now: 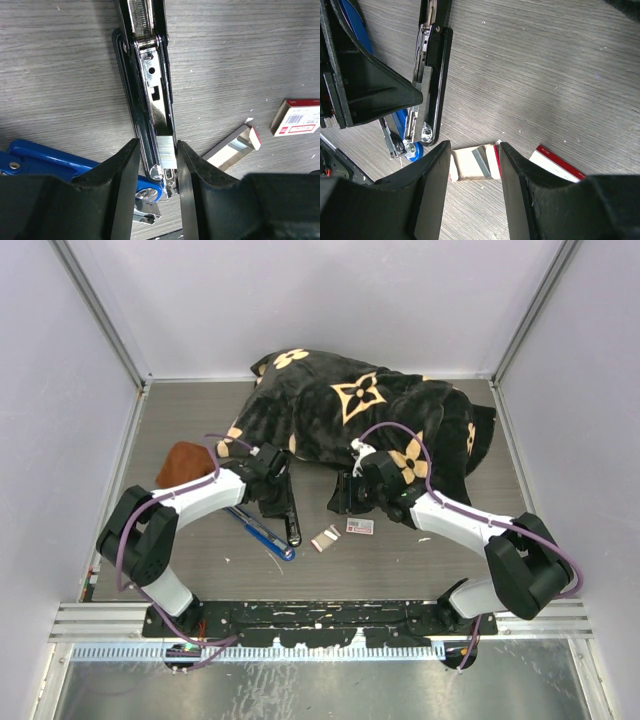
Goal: Load the staples into the stapler
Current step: Adjust the stapler at the center of the board.
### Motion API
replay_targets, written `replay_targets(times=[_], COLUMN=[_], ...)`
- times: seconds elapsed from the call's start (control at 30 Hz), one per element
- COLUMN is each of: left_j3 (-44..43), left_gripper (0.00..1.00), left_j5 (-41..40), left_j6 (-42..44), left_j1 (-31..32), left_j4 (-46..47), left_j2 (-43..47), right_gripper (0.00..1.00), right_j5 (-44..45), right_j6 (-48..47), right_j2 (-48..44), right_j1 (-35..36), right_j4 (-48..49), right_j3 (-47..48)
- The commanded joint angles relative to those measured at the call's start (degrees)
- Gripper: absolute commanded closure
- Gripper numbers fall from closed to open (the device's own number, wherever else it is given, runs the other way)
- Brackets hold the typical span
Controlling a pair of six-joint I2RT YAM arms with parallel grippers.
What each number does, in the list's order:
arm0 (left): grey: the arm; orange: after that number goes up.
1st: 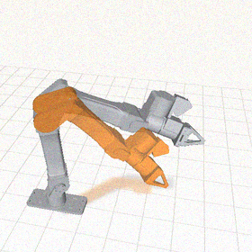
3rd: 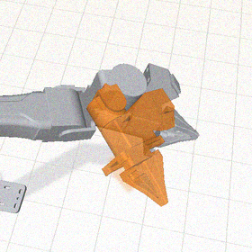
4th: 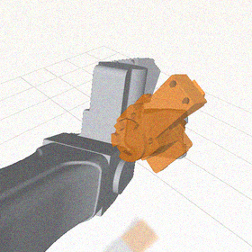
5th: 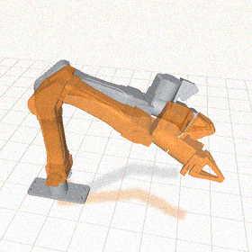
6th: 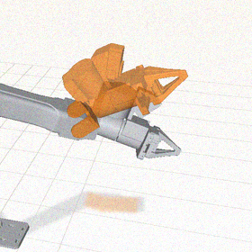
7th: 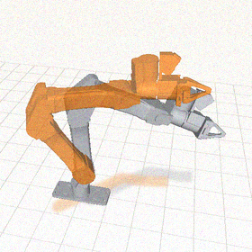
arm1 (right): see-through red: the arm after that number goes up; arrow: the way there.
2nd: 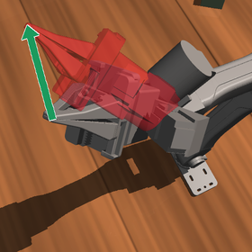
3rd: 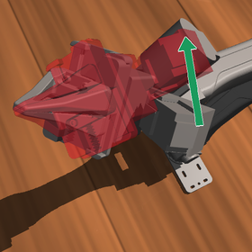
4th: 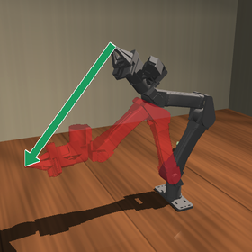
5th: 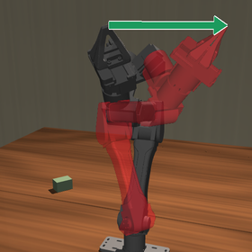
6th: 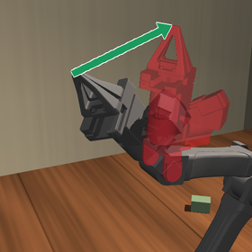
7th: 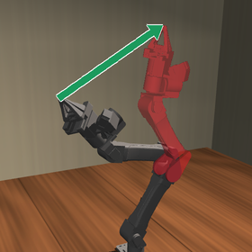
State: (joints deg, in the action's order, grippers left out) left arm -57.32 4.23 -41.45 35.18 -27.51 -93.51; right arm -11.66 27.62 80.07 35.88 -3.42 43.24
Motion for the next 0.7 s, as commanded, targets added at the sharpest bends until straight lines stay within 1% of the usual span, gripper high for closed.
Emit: replay_targets(times=[0.0, 0.37, 0.6, 0.67], left_j3=[-2.3, -4.3, -6.1, -6.3], left_gripper=[0.64, 0.68, 0.75, 0.75], left_j5=[-3.8, -7.1, -8.2, -8.4], left_j6=[2.3, 5.0, 6.0, 6.1], left_j1=[0.7, 2.4, 3.5, 3.7], left_j4=[-4.8, -9.7, -12.0, -12.4], left_j2=[-0.5, -1.1, -0.7, -0.5], right_gripper=[0.5, 0.5, 0.5, 0.51], right_j5=[-0.3, -0.7, -0.7, -0.7], right_j6=[0.5, 0.9, 1.0, 1.0], right_j2=[-2.4, -2.2, -2.2, -2.3], right_j1=[-0.3, -0.3, -0.3, -0.3], right_j4=[3.0, 3.7, 3.8, 3.8], right_j3=[0.1, -0.5, -0.8, -0.8])
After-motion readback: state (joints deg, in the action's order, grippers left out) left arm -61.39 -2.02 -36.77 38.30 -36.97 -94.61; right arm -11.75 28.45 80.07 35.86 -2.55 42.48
